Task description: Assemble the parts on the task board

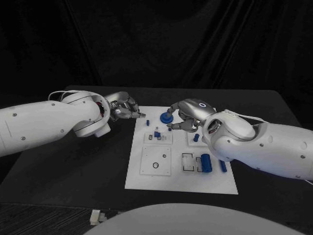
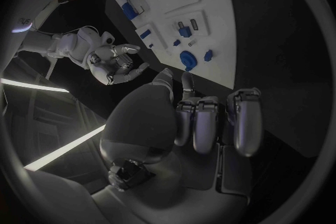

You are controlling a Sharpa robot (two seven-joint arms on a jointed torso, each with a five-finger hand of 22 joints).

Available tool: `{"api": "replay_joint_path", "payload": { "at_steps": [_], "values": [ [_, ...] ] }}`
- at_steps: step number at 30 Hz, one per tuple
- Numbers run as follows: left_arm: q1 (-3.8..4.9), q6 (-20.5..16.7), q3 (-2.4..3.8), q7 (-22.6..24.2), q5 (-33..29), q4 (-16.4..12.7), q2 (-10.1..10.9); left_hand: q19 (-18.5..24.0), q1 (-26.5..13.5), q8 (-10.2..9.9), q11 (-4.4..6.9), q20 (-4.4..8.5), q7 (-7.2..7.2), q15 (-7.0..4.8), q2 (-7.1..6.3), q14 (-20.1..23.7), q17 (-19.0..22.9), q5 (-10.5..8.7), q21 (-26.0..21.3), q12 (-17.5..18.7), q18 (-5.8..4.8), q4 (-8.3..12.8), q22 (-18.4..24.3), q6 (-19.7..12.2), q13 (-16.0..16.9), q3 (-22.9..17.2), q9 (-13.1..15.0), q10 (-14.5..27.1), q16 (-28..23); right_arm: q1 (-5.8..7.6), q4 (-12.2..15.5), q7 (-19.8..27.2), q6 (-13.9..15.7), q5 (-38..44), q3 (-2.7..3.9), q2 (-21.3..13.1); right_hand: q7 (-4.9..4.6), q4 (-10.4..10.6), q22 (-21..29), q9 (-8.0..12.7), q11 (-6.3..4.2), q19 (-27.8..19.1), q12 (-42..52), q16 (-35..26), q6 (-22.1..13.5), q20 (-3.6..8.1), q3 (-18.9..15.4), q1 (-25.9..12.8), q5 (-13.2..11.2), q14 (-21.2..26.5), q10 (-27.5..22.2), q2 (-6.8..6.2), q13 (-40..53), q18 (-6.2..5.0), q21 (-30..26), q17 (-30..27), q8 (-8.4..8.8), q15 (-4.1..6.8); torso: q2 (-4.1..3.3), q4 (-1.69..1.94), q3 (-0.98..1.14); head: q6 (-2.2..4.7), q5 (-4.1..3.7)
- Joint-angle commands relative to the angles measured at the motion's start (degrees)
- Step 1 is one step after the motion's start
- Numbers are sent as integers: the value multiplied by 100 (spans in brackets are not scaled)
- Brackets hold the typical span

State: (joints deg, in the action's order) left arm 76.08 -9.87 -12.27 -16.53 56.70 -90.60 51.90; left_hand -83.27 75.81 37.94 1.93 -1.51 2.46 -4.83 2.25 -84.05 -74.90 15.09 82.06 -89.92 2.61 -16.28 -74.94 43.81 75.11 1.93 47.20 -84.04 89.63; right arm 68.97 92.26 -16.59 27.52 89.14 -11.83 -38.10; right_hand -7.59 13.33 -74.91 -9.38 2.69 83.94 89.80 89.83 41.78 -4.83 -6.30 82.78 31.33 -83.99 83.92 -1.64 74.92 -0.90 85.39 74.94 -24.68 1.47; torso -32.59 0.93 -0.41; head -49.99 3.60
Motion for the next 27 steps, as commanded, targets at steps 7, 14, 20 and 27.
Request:
{"api": "replay_joint_path", "payload": {
  "at_steps": [7, 14, 20, 27],
  "values": [
    [-89, -129, 4, 705, -419, 65, 26, 65, 142, -139, -68, -55, 59, 55, 56, -547, -1385, 118, -70, -8, 15, -35, -712, -148, 1489, 40, -167, -596, -41, -170, -483, -892, -846, 607, 3, 643, -11, 48, -1361, -129, 43, 391, 20, 17, -82, -38, 265, -110, -97, -601, 608, -144, 1508, -21, 70, 1506, -200, -58, -14, 25, -8, -1, -46],
    [-121, -15, 4, 666, -432, 94, 10, 86, 150, -163, -81, -67, 72, 68, 70, -533, -1353, 134, -94, 4, 21, -38, -696, -143, 1474, 57, -214, -586, -63, -303, -787, -938, -1067, 650, 4, 934, -24, 63, -1347, -219, 55, 372, 20, 17, -164, -54, 470, -207, 296, -601, 608, -245, 1508, -32, 34, 1506, -330, -71, -1, 5, -4, -1, -1],
    [-135, 9, 4, 646, -434, 103, 6, 99, 151, -172, -86, -73, 77, 74, 76, -527, -1339, 137, -110, 36, 25, -39, -686, -135, 1434, 66, -236, -558, -71, -402, -1011, -881, -1043, 658, 4, 1106, -23, 86, -1347, -269, 56, 372, 20, 17, -210, -58, 568, -301, 49, -601, 608, -289, 1508, -32, 36, 1506, -401, -74, -10, 10, -7, -1, -13],
    [-146, 53, 3, 606, -435, 115, -3, 106, 174, -177, -88, -80, 75, 79, 89, -525, -1334, 148, -118, 42, 27, -31, -683, -118, 1426, 68, -262, -553, -75, -475, -1223, -828, -914, 661, 4, 1248, -27, 91, -1341, -281, 58, 364, 20, 17, -272, -59, 632, -340, -43, -601, 608, -307, 1508, -37, 21, 1506, -409, -75, -2, 4, 0, -1, -9]
  ]
}}
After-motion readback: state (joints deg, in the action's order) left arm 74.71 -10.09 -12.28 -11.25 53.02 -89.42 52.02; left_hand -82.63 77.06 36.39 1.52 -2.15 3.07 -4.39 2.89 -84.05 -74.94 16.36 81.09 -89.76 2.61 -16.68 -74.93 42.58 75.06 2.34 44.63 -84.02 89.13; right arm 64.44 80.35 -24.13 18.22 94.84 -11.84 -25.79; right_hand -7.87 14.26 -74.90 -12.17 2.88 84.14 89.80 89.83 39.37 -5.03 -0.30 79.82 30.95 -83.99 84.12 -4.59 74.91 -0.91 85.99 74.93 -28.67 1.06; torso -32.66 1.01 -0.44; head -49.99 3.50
